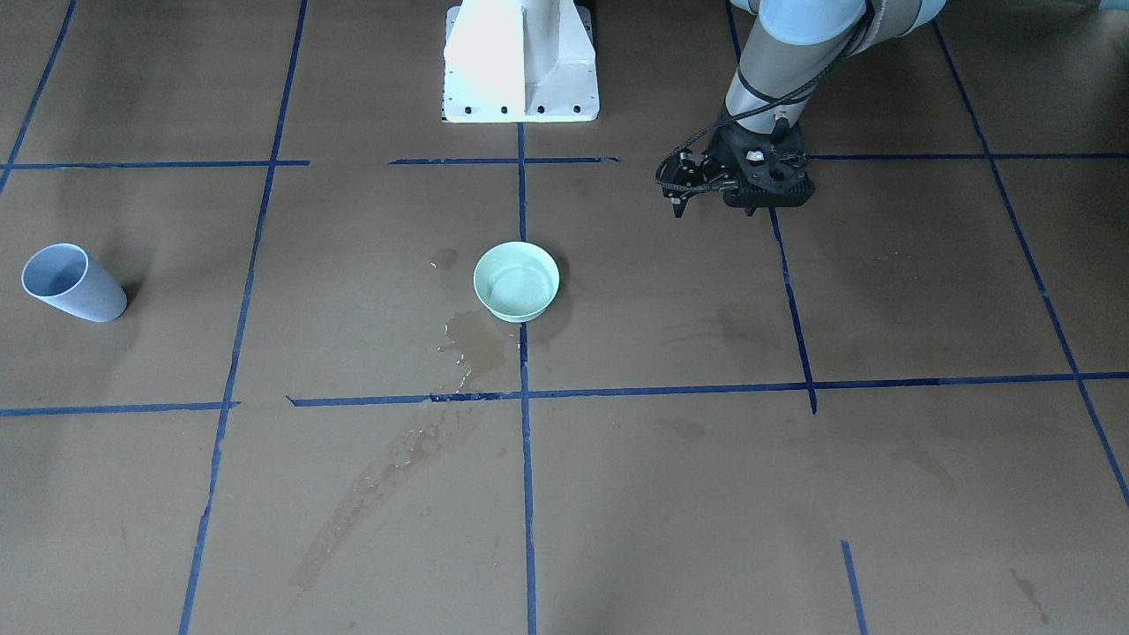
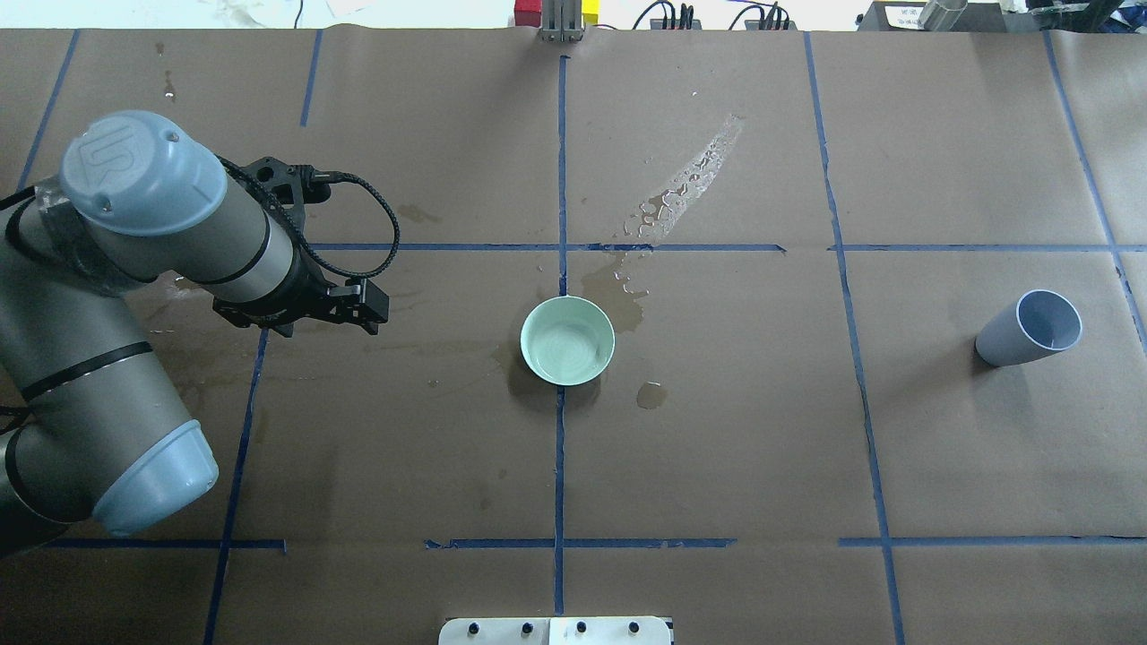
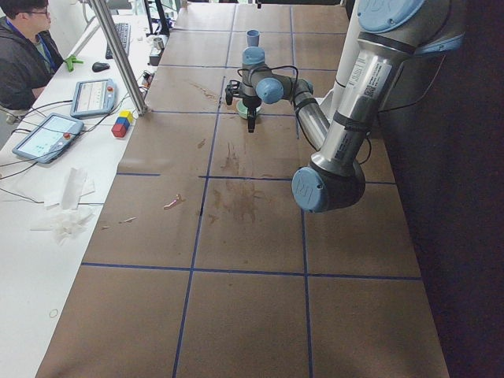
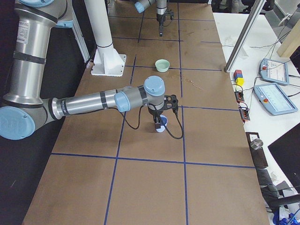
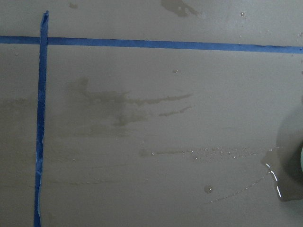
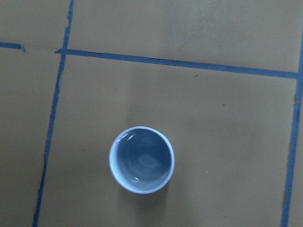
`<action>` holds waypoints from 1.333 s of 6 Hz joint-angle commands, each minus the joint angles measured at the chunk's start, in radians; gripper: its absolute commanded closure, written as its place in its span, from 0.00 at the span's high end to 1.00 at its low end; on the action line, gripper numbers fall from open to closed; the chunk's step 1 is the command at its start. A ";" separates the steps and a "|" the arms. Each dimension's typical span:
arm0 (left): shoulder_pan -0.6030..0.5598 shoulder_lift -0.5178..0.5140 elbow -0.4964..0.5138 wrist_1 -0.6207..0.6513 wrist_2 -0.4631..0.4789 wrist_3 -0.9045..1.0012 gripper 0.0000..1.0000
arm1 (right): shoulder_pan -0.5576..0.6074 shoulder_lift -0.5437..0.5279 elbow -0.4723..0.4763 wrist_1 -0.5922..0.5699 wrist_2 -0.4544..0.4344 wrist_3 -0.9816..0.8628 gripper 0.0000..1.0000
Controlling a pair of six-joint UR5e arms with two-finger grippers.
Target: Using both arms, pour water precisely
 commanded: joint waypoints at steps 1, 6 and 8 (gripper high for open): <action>0.002 0.000 0.001 0.000 0.000 -0.001 1.00 | -0.214 -0.006 0.126 0.061 -0.171 0.307 1.00; 0.002 -0.002 -0.001 0.000 0.000 -0.002 1.00 | -0.482 -0.247 0.002 0.655 -0.534 0.568 0.99; 0.002 -0.002 -0.002 -0.002 0.000 -0.004 1.00 | -0.572 -0.267 -0.055 0.777 -0.675 0.652 0.99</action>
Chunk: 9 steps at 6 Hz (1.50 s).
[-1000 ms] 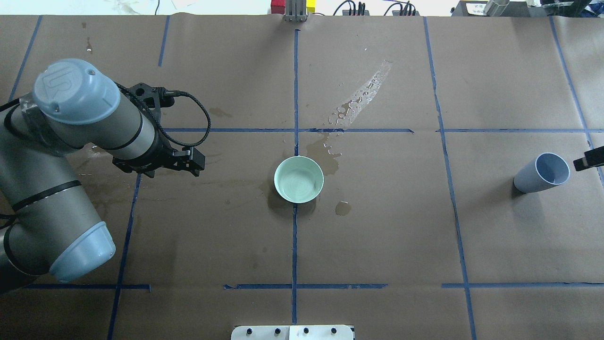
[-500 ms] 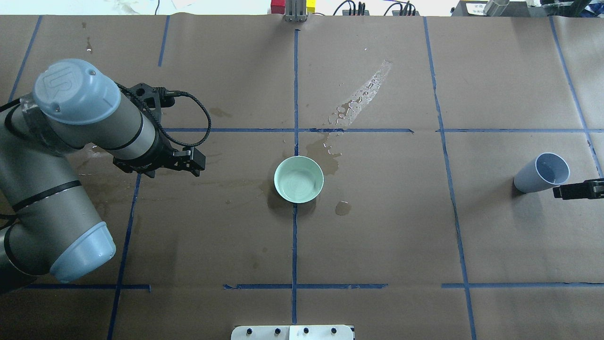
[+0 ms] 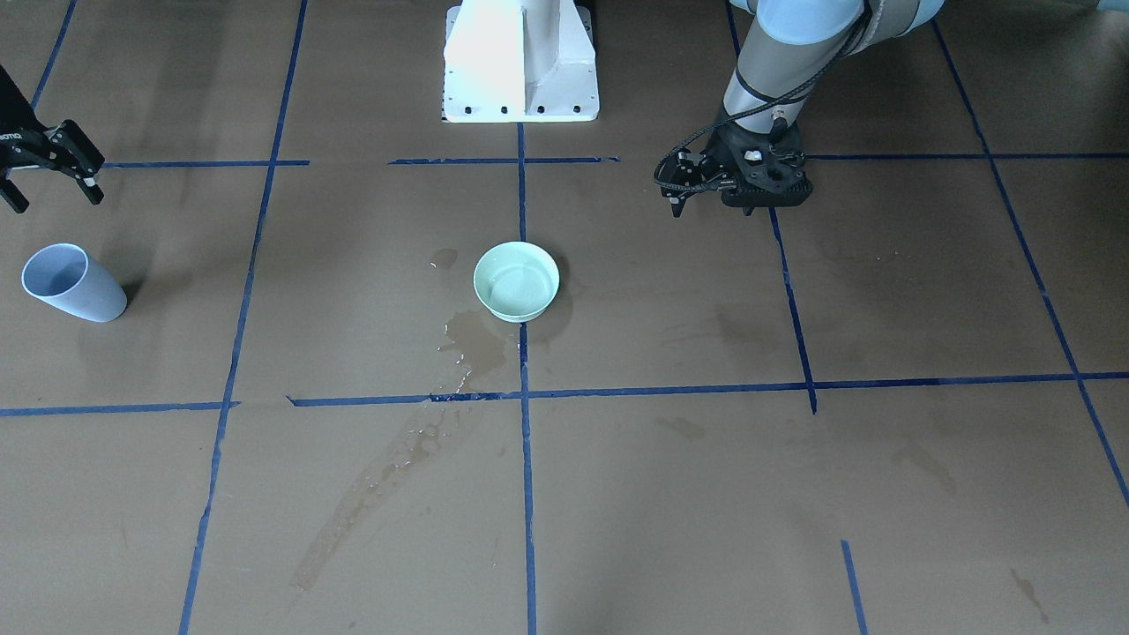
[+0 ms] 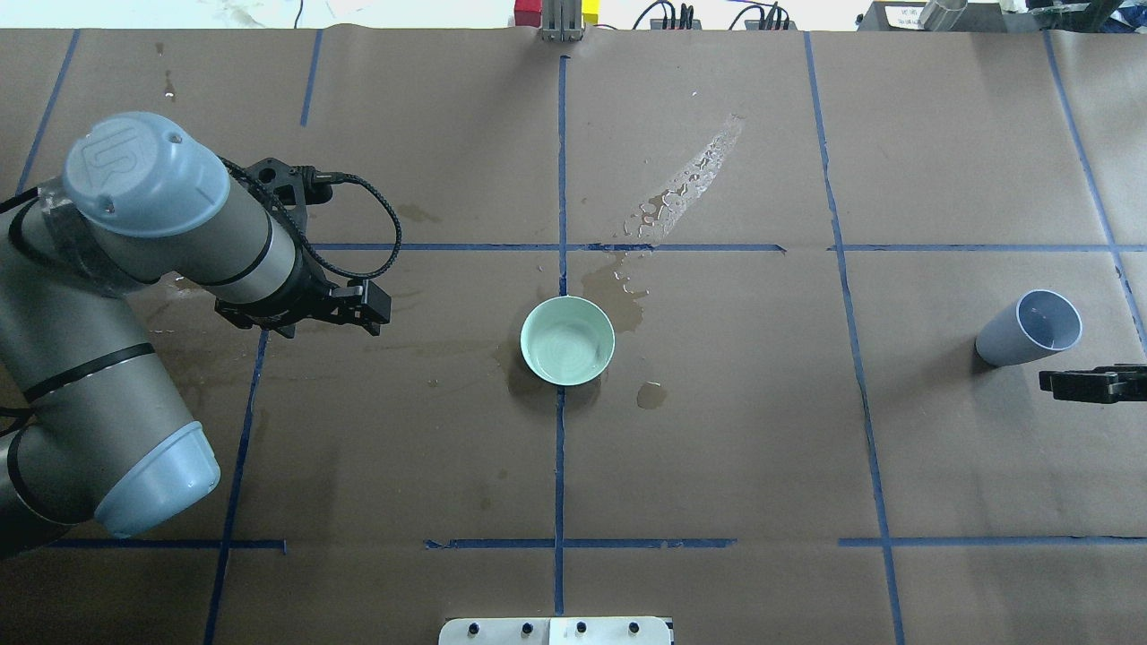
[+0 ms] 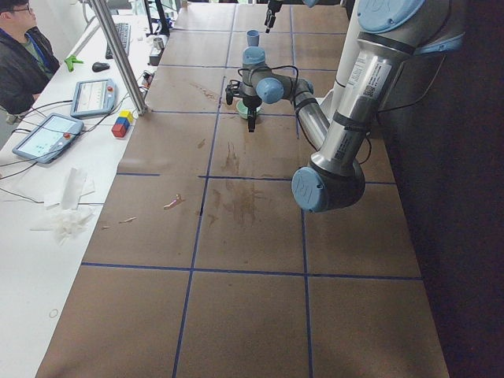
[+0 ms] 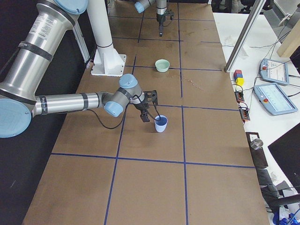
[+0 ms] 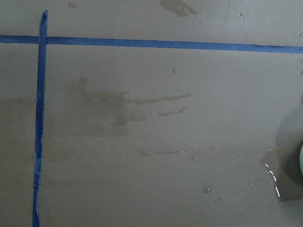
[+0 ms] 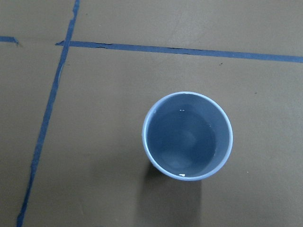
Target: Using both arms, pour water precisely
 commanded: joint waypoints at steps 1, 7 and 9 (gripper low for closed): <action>-0.001 0.000 -0.001 0.001 0.000 -0.002 1.00 | -0.117 -0.009 -0.043 0.078 -0.165 0.109 0.99; -0.001 0.000 -0.004 0.001 0.000 -0.002 1.00 | -0.374 -0.015 -0.201 0.294 -0.631 0.226 0.99; -0.001 0.000 -0.003 0.001 0.000 -0.002 1.00 | -0.391 -0.006 -0.206 0.294 -0.669 0.228 0.99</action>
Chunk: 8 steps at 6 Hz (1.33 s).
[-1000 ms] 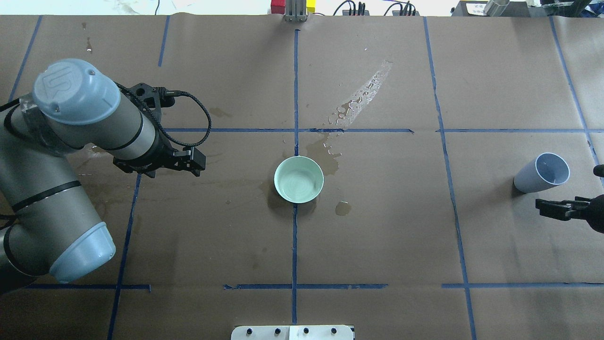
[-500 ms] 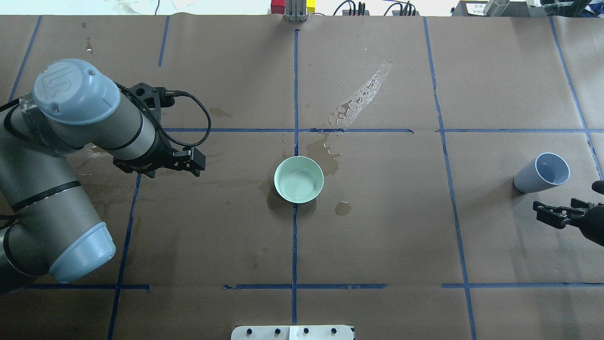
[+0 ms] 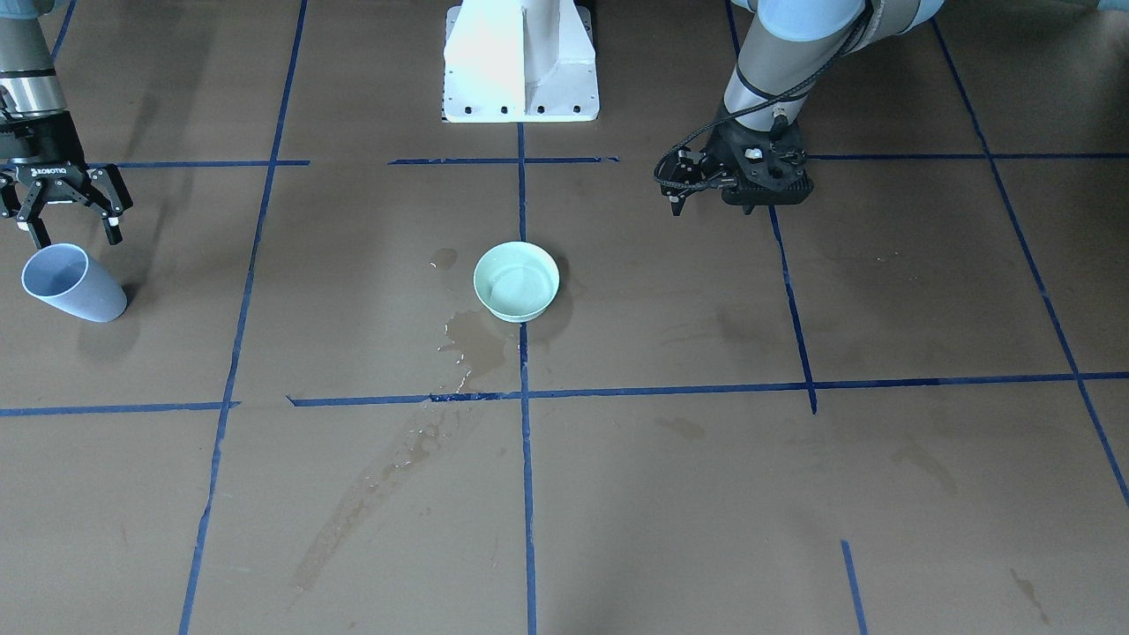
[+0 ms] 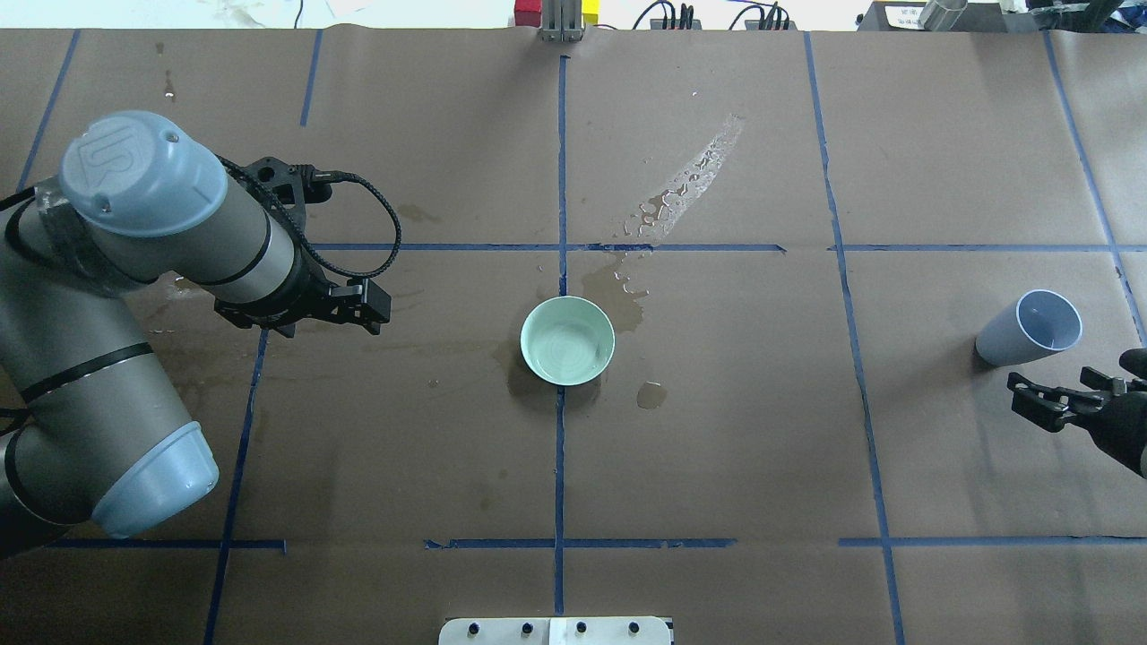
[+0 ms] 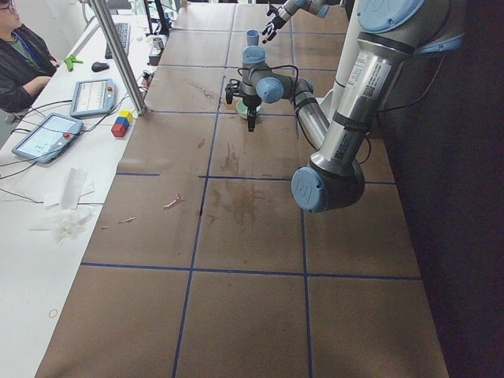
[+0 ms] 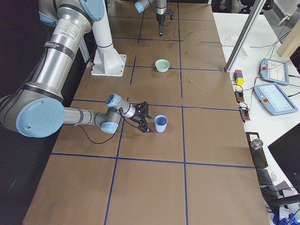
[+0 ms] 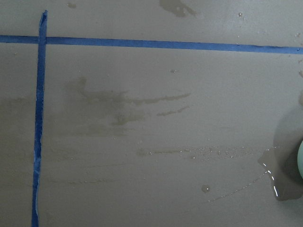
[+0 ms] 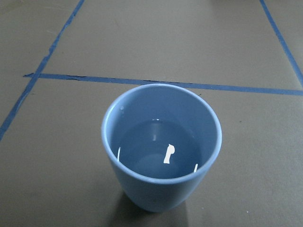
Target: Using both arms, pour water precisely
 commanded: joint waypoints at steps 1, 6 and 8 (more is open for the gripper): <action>0.000 0.002 0.003 0.000 0.000 0.000 1.00 | -0.012 0.007 -0.005 0.000 -0.023 0.001 0.99; 0.000 0.003 0.004 -0.003 0.000 0.000 1.00 | -0.013 0.079 -0.086 0.003 -0.115 -0.004 1.00; 0.000 0.003 0.006 -0.003 0.000 0.000 1.00 | -0.013 0.091 -0.106 0.005 -0.175 -0.002 1.00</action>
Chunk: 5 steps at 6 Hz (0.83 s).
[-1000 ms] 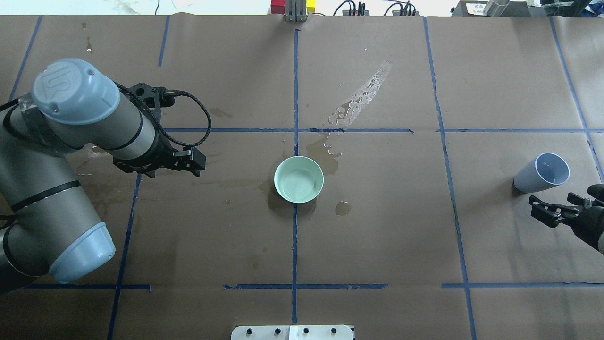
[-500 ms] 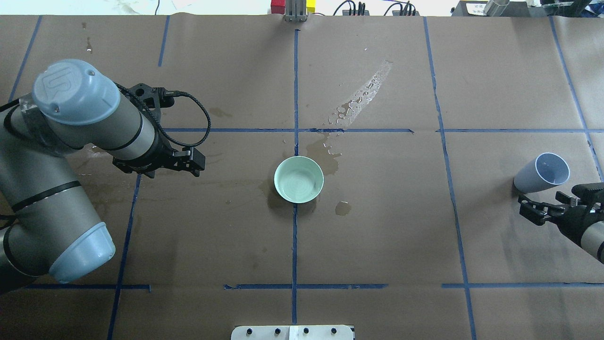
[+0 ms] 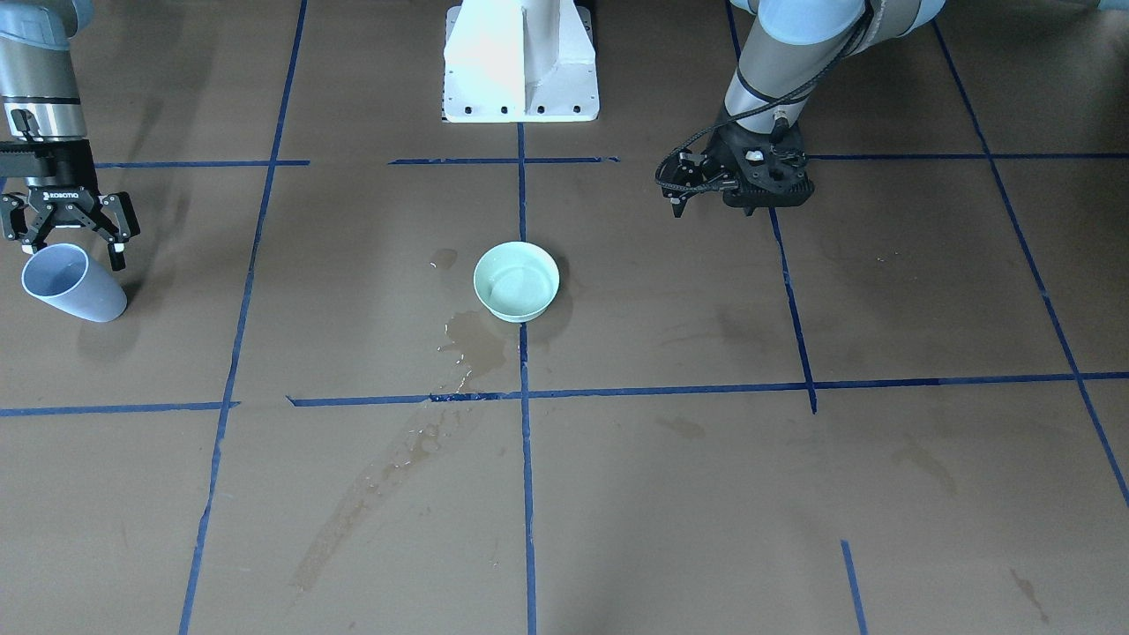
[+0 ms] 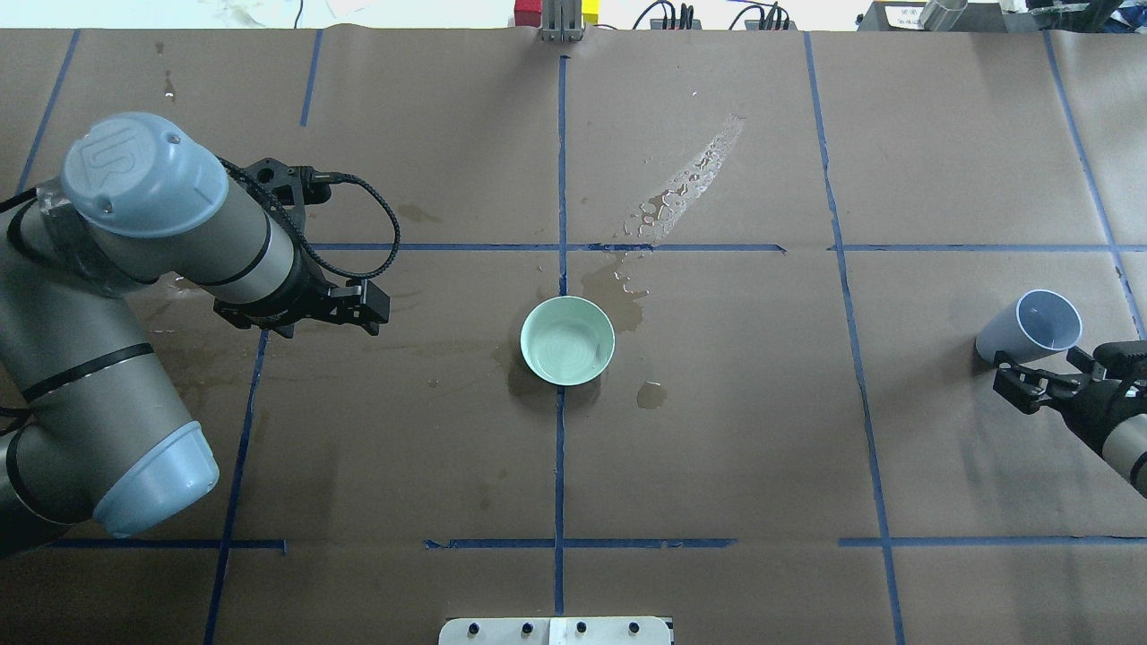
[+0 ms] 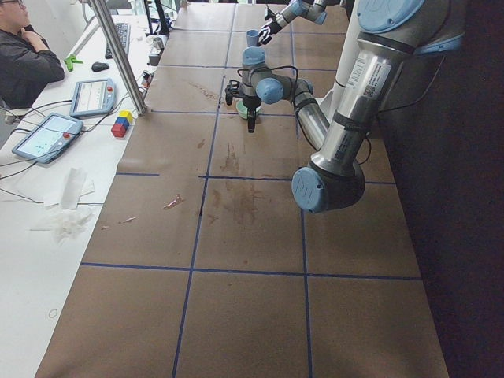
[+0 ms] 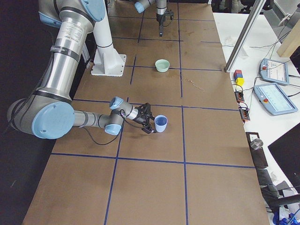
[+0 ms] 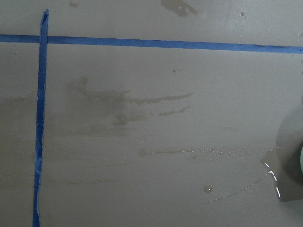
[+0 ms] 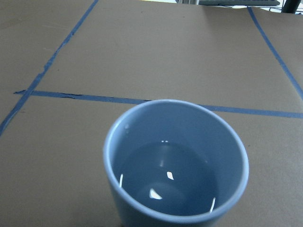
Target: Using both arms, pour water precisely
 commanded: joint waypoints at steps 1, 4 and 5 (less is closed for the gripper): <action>0.002 0.000 -0.001 0.000 0.000 0.000 1.00 | 0.000 0.026 -0.014 0.001 -0.038 0.002 1.00; 0.002 0.002 -0.001 0.000 0.000 0.000 1.00 | 0.002 0.075 -0.072 0.004 -0.084 0.004 1.00; 0.002 0.002 -0.001 0.000 0.000 0.000 1.00 | 0.002 0.075 -0.092 0.059 -0.103 0.004 1.00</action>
